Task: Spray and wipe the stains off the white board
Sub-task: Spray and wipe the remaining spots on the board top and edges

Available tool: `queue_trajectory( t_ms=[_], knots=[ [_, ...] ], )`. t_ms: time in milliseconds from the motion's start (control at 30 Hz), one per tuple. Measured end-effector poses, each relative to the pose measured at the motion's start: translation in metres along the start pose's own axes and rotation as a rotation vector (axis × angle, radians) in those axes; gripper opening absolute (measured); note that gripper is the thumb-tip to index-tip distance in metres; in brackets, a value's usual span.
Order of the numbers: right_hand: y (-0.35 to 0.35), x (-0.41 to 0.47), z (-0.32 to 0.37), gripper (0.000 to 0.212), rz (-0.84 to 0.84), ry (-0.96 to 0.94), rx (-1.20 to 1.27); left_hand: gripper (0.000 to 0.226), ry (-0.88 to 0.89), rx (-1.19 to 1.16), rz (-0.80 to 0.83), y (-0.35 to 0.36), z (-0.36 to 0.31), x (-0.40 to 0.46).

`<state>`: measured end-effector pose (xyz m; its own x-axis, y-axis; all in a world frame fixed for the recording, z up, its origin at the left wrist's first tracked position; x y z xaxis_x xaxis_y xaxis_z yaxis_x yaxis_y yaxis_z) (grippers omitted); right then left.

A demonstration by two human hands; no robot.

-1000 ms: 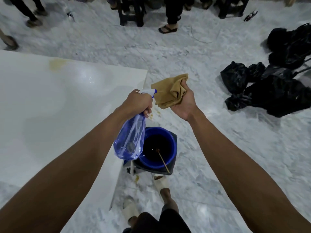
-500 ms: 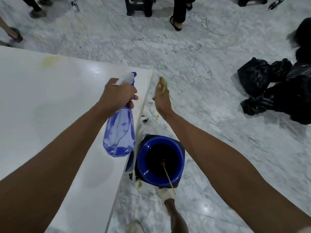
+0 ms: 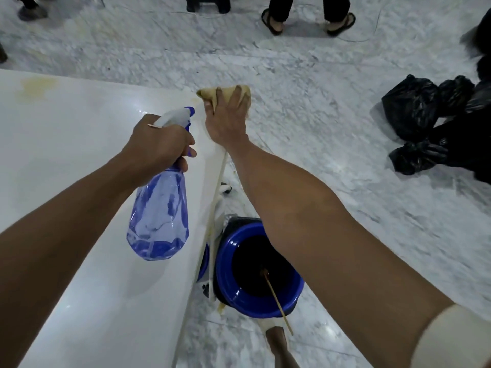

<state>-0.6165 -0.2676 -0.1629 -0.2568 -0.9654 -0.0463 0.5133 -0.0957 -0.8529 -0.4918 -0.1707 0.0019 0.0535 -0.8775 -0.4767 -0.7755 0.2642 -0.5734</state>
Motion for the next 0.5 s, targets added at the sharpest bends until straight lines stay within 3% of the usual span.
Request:
queue_trajectory(
  t_ms=[133,300,500],
  knots=[
    [0.011,-0.004,-0.005,0.084,0.042,-0.084,-0.109,0.018,0.018,0.017,0.011,0.012,-0.004,-0.006],
    [0.0,-0.04,0.005,0.068,0.083,-0.159,-0.166,0.018,0.062,0.03,0.03,0.024,-0.016,-0.018],
    [-0.008,-0.078,0.011,0.067,0.099,-0.188,-0.123,0.022,0.078,0.079,-0.005,0.026,-0.019,-0.034]
  ],
)
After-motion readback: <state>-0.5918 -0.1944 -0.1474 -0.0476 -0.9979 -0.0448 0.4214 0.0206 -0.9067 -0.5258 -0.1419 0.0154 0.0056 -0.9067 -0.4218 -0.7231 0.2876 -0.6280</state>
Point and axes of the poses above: each hand's wrist, its own x-axis towards the middle knuckle, its own y-axis out of the palm, z = x × y, the point moved 3 cm from there along x, towards the middle knuckle, and after that the axes turned 4 degrees about -y, right-handed, at the moved point
